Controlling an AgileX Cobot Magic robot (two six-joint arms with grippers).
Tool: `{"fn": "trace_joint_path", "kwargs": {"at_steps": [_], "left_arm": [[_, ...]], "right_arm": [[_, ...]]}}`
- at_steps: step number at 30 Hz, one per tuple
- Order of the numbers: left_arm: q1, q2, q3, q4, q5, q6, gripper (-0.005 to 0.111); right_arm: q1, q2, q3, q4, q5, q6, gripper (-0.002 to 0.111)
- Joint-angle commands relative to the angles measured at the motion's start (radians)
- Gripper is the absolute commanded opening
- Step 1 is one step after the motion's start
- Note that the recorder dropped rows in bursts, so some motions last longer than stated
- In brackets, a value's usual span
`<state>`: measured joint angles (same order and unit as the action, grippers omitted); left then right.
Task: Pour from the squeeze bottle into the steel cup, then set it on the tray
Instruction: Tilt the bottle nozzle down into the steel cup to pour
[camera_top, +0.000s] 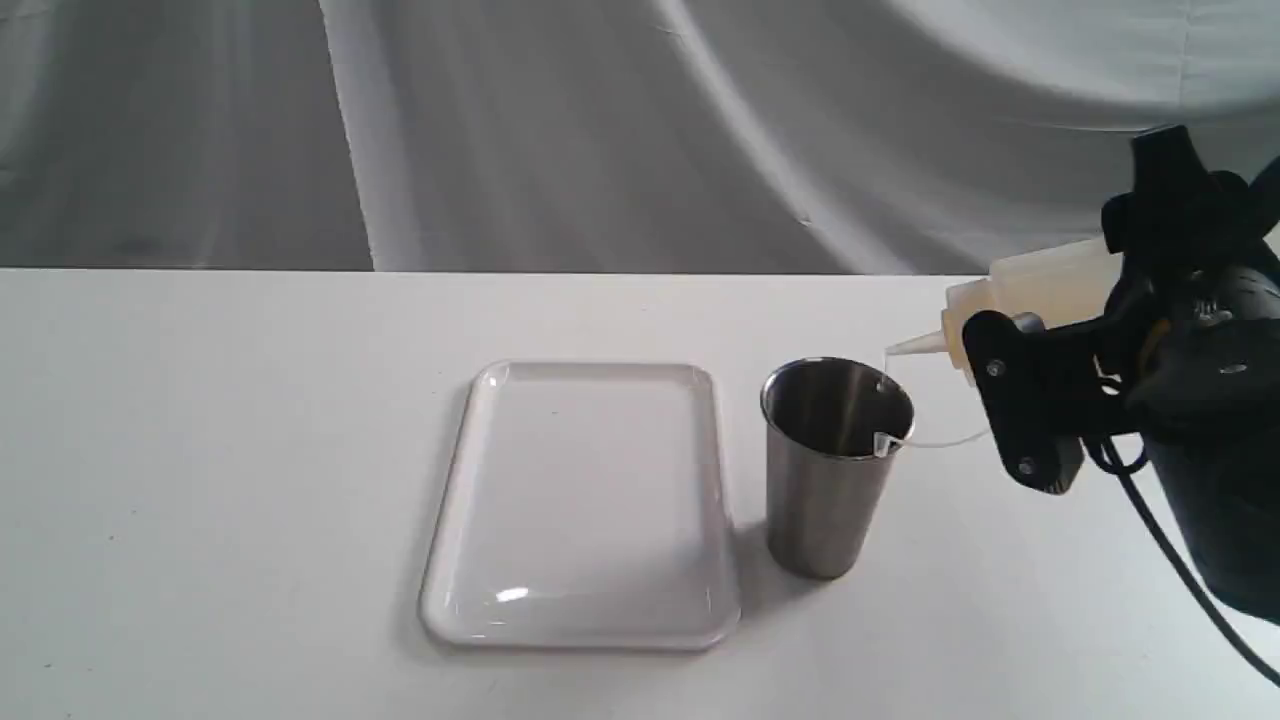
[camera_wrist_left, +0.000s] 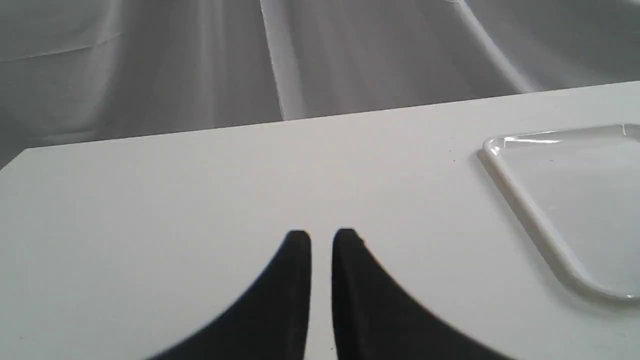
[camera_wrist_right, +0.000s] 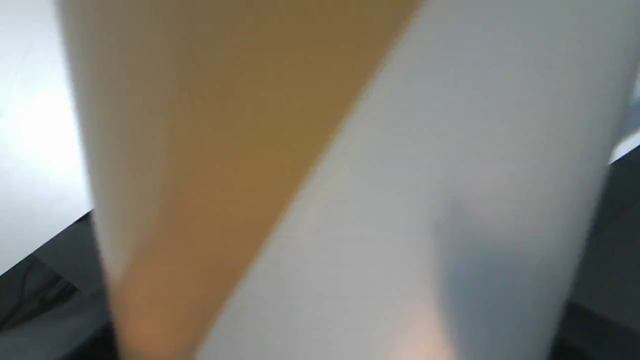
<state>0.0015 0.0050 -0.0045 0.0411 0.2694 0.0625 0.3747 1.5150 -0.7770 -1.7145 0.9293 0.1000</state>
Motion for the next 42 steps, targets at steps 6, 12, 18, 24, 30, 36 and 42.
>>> {"fn": "trace_joint_path", "kwargs": {"at_steps": [6,12,18,24,30,36,42], "left_arm": [[-0.001,-0.005,0.004,0.002,-0.007,-0.002,0.008],[-0.001,-0.005,0.004,0.002,-0.007,-0.002,0.008],[-0.001,-0.005,0.004,0.002,-0.007,-0.002,0.008],[-0.001,-0.005,0.004,0.002,-0.007,-0.002,0.008],[-0.001,-0.005,0.004,0.002,-0.007,-0.002,0.008],[-0.001,-0.005,0.004,0.002,-0.007,-0.002,0.008],[-0.001,-0.005,0.004,0.002,-0.007,-0.002,0.008]], "right_arm": [[-0.006,-0.008,-0.004,-0.030,0.022,-0.008,0.000],[-0.006,-0.008,-0.004,-0.030,0.022,-0.008,0.000],[-0.006,-0.008,-0.004,-0.030,0.022,-0.008,0.000],[-0.006,-0.008,-0.004,-0.030,0.022,-0.008,0.000],[-0.006,-0.008,-0.004,-0.030,-0.002,0.034,0.000],[-0.006,-0.008,-0.004,-0.030,-0.002,0.144,0.000],[-0.006,-0.008,-0.004,-0.030,-0.010,0.278,0.000]]}}
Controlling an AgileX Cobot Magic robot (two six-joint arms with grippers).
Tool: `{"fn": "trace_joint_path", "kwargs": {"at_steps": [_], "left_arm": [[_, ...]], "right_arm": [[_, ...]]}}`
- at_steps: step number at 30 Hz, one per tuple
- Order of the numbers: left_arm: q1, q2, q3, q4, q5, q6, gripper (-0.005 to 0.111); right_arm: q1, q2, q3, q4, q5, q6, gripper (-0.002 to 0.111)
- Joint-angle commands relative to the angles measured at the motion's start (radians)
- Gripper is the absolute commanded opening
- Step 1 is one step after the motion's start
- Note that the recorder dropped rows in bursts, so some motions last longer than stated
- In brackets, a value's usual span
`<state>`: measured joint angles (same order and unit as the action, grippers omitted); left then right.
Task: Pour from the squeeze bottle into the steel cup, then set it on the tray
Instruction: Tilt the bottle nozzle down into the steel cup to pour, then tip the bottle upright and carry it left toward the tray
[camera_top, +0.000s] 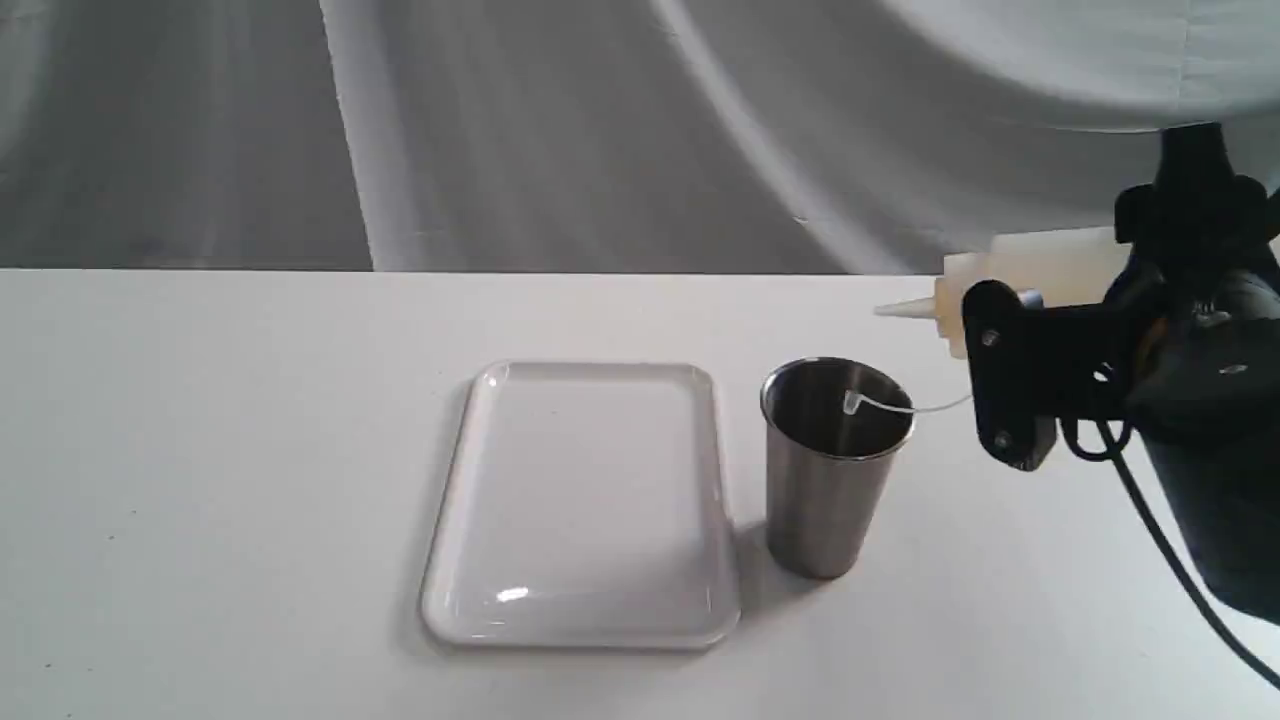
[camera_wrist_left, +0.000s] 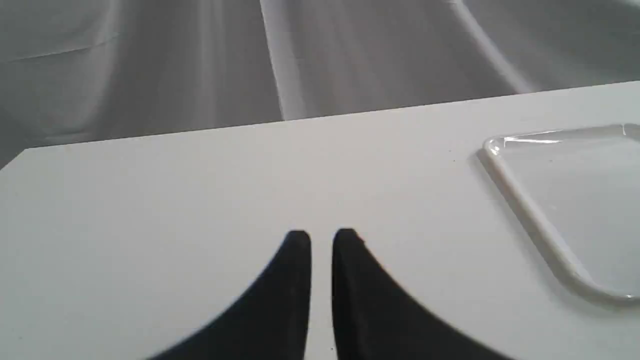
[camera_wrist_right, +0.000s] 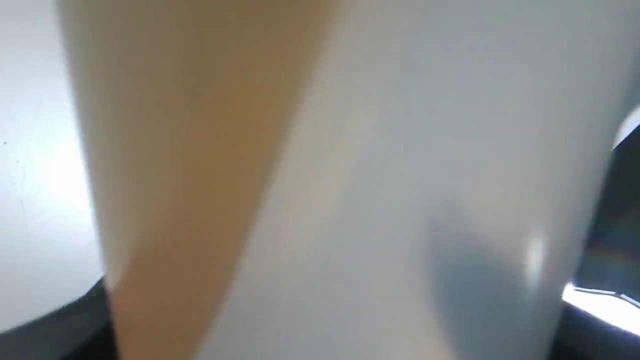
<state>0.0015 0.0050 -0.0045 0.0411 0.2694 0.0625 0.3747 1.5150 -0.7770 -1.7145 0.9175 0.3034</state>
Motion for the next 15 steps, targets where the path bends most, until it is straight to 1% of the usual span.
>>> {"fn": "trace_joint_path", "kwargs": {"at_steps": [1,6,10,15], "left_arm": [[-0.001,-0.005,0.004,0.002,-0.007,-0.002,0.008],[-0.001,-0.005,0.004,0.002,-0.007,-0.002,0.008],[-0.001,-0.005,0.004,0.002,-0.007,-0.002,0.008],[-0.001,-0.005,0.004,0.002,-0.007,-0.002,0.008]], "right_arm": [[-0.006,-0.008,-0.004,-0.030,-0.005,0.093,0.000],[-0.006,-0.008,-0.004,0.003,-0.045,0.201,0.000],[-0.006,-0.008,-0.004,0.017,-0.065,0.369,0.000],[-0.006,-0.008,-0.004,0.026,-0.065,0.640,0.000]]}}
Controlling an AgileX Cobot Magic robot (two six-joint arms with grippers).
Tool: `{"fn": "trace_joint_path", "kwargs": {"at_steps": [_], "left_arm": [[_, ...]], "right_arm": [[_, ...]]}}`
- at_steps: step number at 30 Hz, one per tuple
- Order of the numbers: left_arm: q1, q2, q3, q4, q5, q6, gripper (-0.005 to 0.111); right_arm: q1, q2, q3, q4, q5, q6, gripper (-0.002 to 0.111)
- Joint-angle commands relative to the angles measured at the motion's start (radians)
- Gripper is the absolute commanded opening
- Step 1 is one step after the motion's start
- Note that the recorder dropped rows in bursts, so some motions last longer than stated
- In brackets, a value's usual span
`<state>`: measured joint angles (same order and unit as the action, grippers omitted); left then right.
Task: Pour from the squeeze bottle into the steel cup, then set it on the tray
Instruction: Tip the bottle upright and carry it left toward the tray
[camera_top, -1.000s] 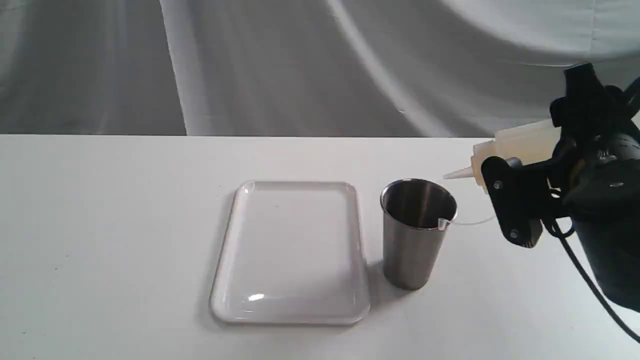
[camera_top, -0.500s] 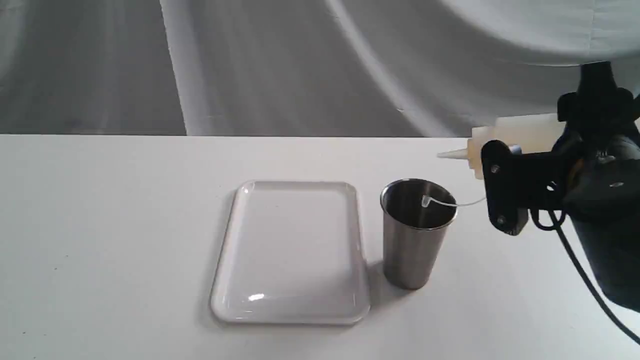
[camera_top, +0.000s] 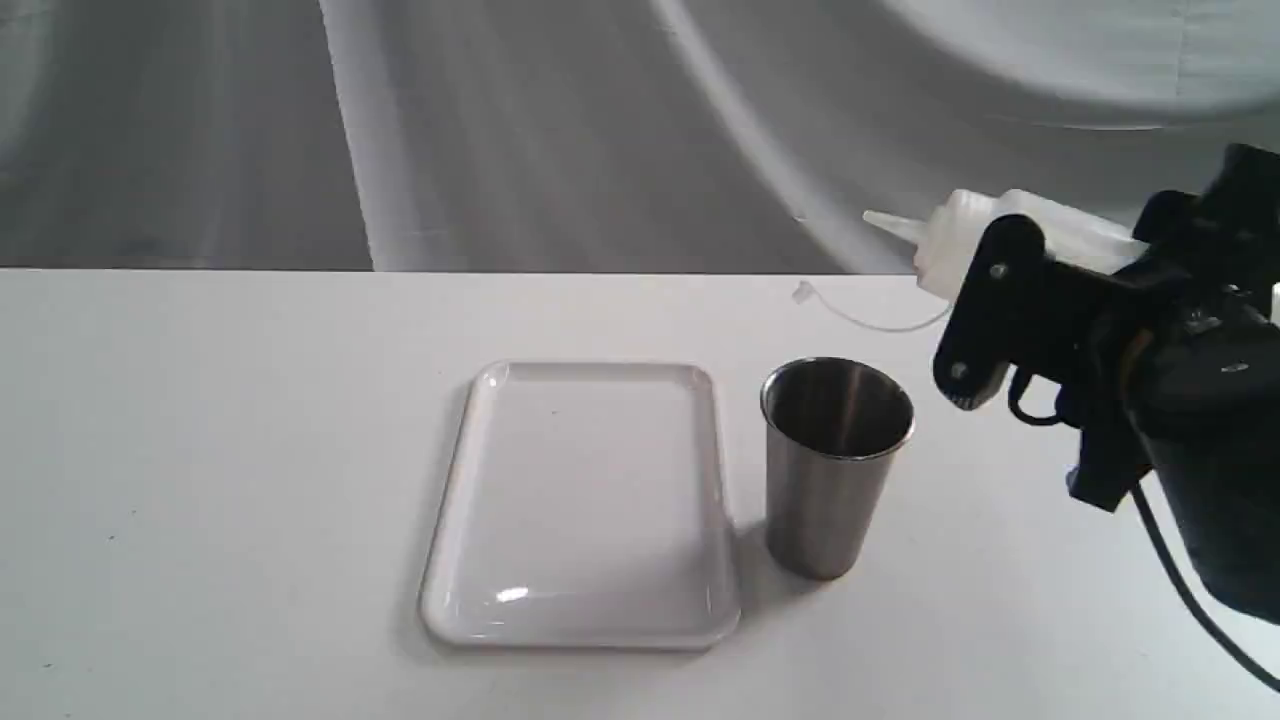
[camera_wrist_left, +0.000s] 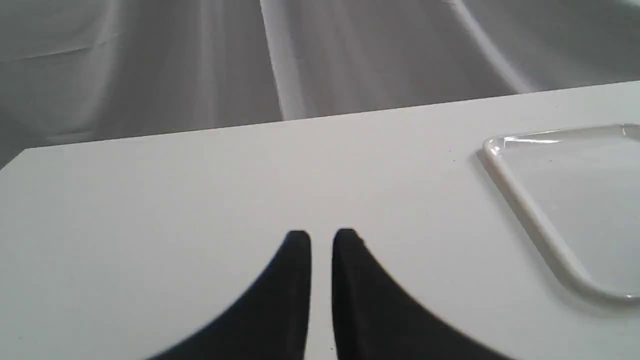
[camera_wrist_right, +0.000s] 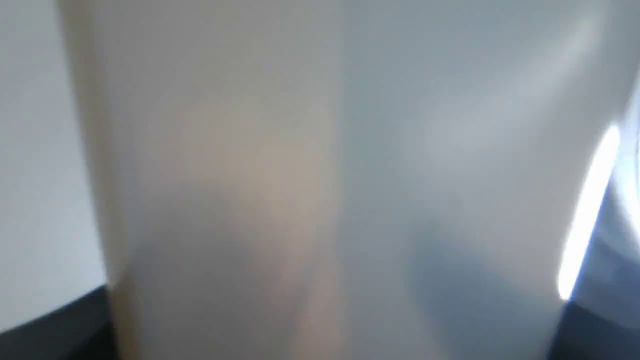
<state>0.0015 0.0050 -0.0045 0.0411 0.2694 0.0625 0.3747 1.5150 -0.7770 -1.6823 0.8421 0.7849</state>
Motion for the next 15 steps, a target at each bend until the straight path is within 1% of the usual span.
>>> {"fn": "trace_joint_path", "kwargs": {"at_steps": [1,7,12,15], "left_arm": [[-0.001,-0.005,0.004,0.002,-0.007,-0.002,0.008],[-0.001,-0.005,0.004,0.002,-0.007,-0.002,0.008],[-0.001,-0.005,0.004,0.002,-0.007,-0.002,0.008],[-0.001,-0.005,0.004,0.002,-0.007,-0.002,0.008]], "right_arm": [[-0.006,-0.008,-0.004,-0.007,0.011,0.220,0.000],[-0.006,-0.010,-0.004,-0.013,0.011,0.544,0.000],[-0.005,-0.034,-0.004,-0.059,0.009,0.839,0.000],[-0.002,-0.050,-0.004,-0.062,-0.003,0.941,0.000]]}}
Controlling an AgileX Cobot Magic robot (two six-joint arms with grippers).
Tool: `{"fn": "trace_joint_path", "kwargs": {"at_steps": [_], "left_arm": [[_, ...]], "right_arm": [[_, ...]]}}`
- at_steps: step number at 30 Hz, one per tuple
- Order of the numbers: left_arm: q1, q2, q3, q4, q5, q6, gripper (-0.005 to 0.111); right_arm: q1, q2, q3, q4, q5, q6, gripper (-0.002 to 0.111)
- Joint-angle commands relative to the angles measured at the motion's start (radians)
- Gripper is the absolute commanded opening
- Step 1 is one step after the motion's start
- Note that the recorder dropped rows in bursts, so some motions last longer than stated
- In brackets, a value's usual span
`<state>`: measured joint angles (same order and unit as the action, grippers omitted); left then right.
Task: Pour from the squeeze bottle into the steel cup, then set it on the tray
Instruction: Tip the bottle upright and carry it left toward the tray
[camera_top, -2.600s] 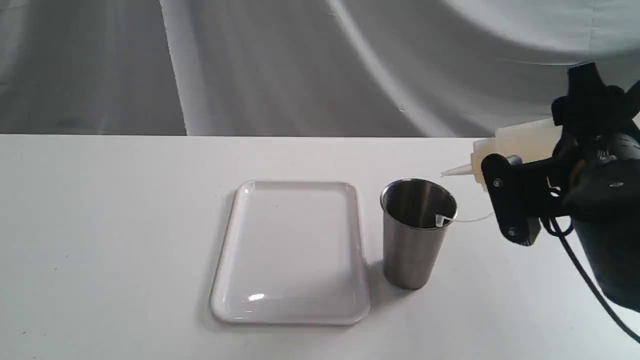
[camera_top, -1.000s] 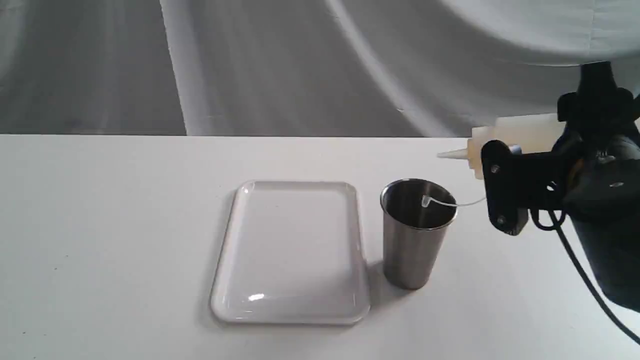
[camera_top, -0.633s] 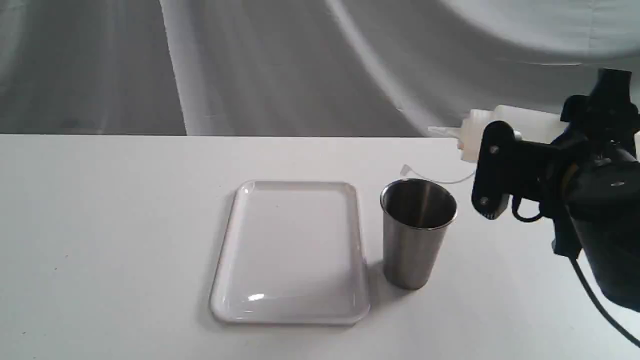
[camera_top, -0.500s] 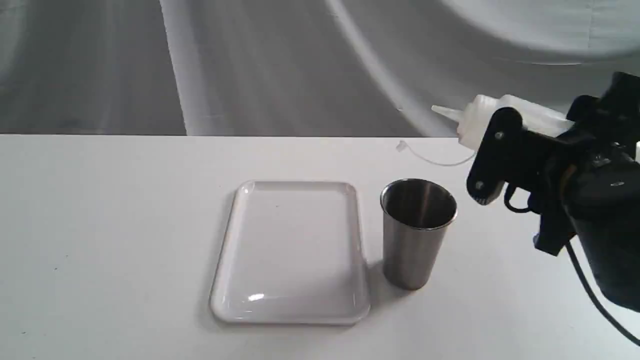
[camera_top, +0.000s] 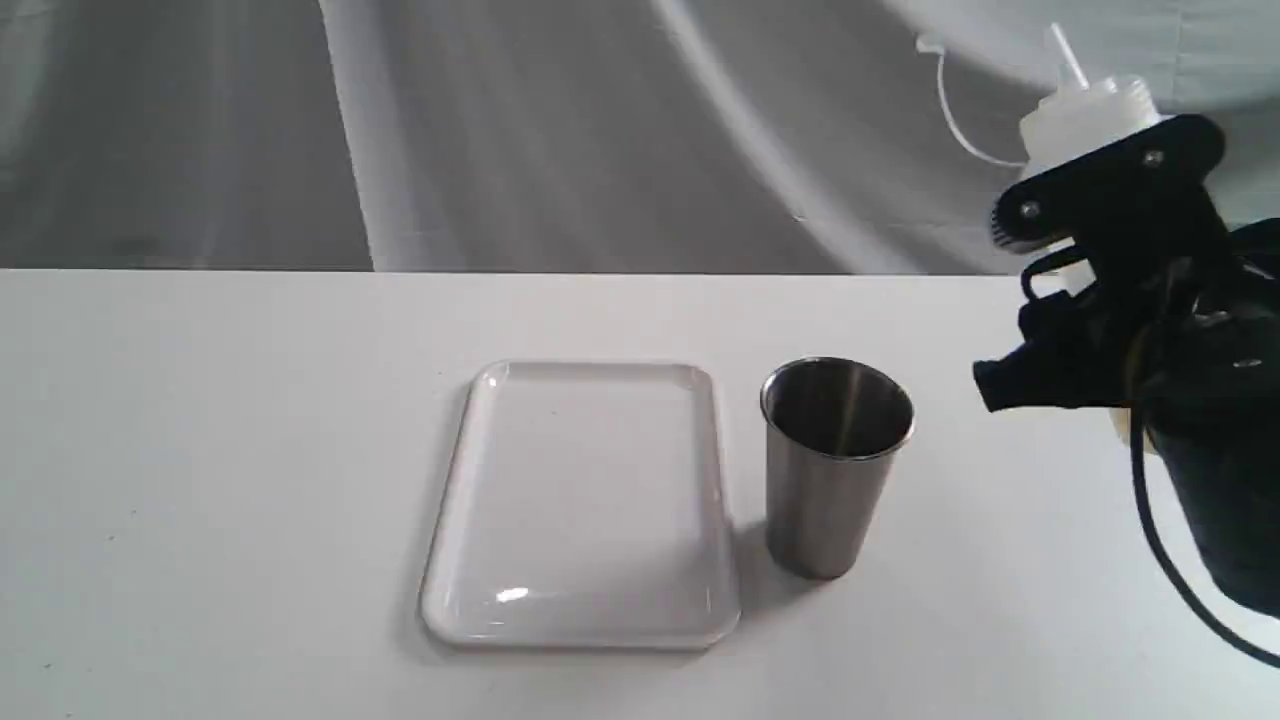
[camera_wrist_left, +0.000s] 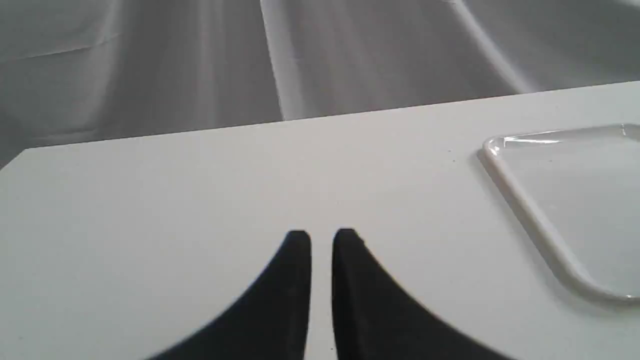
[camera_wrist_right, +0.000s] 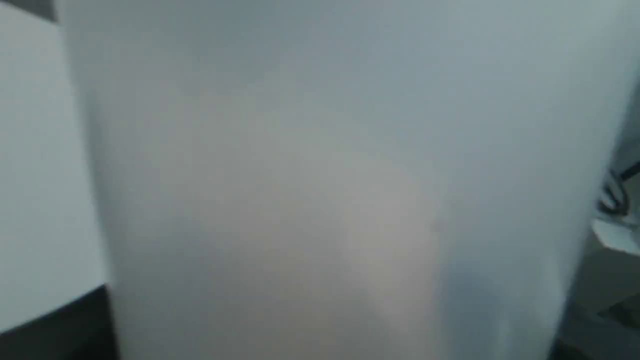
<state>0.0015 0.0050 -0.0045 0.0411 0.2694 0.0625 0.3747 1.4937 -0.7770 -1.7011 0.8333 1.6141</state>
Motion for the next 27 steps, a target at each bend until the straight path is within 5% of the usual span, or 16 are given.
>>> {"fn": "trace_joint_path", "kwargs": {"at_steps": [1,15,27], "left_arm": [[-0.001,-0.005,0.004,0.002,-0.007,-0.002,0.008],[-0.001,-0.005,0.004,0.002,-0.007,-0.002,0.008],[-0.001,-0.005,0.004,0.002,-0.007,-0.002,0.008]], "right_arm": [[-0.003,-0.032,-0.004,-0.043,-0.001,0.129,0.000],[0.073,-0.142,-0.010,-0.043,-0.128,0.219,0.000],[0.199,-0.197,-0.143,-0.043,-0.251,0.086,0.000]]}}
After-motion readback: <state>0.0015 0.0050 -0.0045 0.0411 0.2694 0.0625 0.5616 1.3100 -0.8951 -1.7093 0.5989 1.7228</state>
